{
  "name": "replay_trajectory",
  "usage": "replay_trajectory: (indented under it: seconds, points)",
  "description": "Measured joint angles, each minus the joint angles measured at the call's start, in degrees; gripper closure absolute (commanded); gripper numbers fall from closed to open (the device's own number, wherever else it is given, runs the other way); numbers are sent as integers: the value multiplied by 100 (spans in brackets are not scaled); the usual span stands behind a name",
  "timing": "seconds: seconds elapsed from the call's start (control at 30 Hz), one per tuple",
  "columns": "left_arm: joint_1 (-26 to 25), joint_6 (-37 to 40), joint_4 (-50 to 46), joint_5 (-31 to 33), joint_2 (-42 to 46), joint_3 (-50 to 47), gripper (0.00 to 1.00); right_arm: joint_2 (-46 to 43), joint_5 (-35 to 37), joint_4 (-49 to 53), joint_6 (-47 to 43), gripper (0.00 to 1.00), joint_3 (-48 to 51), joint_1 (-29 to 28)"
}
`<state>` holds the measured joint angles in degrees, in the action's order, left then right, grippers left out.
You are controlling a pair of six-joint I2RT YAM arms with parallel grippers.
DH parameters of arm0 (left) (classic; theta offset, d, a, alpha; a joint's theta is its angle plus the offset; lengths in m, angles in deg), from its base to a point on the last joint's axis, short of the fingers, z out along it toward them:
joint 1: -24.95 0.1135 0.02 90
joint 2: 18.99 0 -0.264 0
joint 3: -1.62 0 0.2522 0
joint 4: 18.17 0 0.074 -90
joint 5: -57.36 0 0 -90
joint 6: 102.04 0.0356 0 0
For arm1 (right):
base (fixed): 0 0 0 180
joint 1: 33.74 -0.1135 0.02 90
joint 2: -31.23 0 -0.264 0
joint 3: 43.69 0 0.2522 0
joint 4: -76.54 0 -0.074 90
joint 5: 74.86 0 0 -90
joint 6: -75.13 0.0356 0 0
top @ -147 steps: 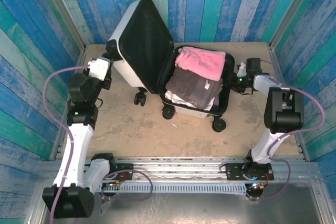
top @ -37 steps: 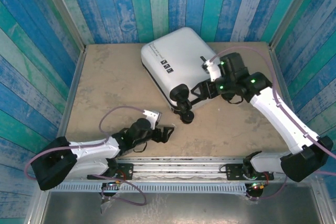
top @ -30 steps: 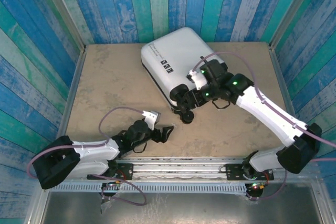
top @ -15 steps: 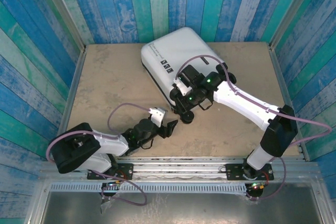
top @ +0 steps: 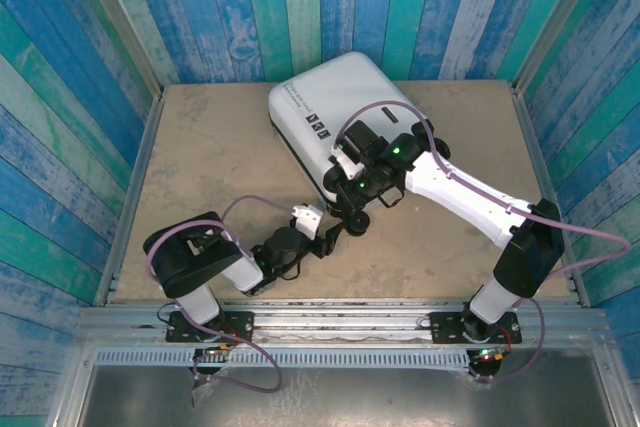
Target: Pack the luggage
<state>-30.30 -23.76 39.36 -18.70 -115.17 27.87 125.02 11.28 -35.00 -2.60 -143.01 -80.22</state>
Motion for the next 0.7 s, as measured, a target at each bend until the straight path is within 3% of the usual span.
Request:
replay_trajectory:
  seconds: [0.07,0.17,0.4,0.7]
  points:
    - [0,55,201,70,-79,9,33,0,15,13,2,66,-7,-2]
    - [0,157,415,162,-96,13,50,0,35,31,2,67,-28,-9]
    - [4,345,369,271,-96,129,55,2,107,90,-7,70,-48,-22]
    - [44,424,354,282,-96,138,92,-7,109,142,-48,79,-61,-15]
